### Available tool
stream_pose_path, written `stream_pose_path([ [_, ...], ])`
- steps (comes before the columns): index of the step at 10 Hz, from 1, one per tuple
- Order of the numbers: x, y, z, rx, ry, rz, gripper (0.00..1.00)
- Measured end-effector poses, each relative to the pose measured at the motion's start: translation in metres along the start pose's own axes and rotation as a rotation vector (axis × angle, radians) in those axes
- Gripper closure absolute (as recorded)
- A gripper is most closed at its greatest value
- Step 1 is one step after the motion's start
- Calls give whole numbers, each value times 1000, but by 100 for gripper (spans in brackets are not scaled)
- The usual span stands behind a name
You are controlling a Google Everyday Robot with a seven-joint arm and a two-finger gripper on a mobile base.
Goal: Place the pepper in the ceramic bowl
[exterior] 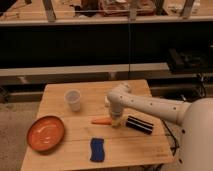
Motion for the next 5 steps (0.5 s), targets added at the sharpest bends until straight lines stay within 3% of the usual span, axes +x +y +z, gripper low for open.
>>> stream_pose_path([
  [3,0,0,-2,2,6,-7,87],
  [5,-14,-5,-13,12,13,-38,87],
])
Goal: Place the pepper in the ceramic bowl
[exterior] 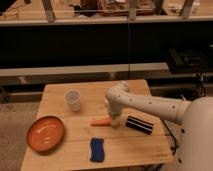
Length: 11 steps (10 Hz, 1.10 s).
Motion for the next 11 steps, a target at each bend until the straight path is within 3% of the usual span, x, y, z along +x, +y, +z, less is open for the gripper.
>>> stream_pose_path([
  [5,-4,-1,-6,7,16,-20,87],
  [7,-22,-5,-16,16,21,-57,87],
  [11,-26,-2,-19,13,33,-80,87],
])
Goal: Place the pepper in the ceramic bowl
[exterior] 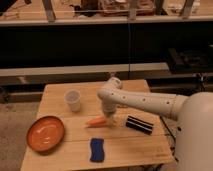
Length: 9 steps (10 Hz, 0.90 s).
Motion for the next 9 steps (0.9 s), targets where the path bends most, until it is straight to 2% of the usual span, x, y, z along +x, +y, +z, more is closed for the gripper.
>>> stream_pose_path([
  [6,-27,1,-5,8,4,-53,85],
  [7,-28,1,-4,7,5,-55,79],
  [8,-32,1,3,7,8,-72,67],
  [9,-36,2,4,10,11,-81,62],
])
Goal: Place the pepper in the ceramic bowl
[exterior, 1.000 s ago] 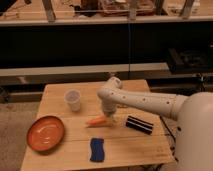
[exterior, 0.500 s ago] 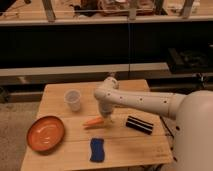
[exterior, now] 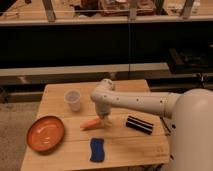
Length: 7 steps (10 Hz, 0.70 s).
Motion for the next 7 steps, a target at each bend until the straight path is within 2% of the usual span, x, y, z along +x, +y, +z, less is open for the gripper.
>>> stream_pose_path([
  [1,-6,1,-2,2,0,-3,62],
  [2,-16,-1,-10,10,-1,-12,67],
  [5,-19,3,-20,6,15,-36,91],
  [7,-32,3,-28,19,16,-58,94],
])
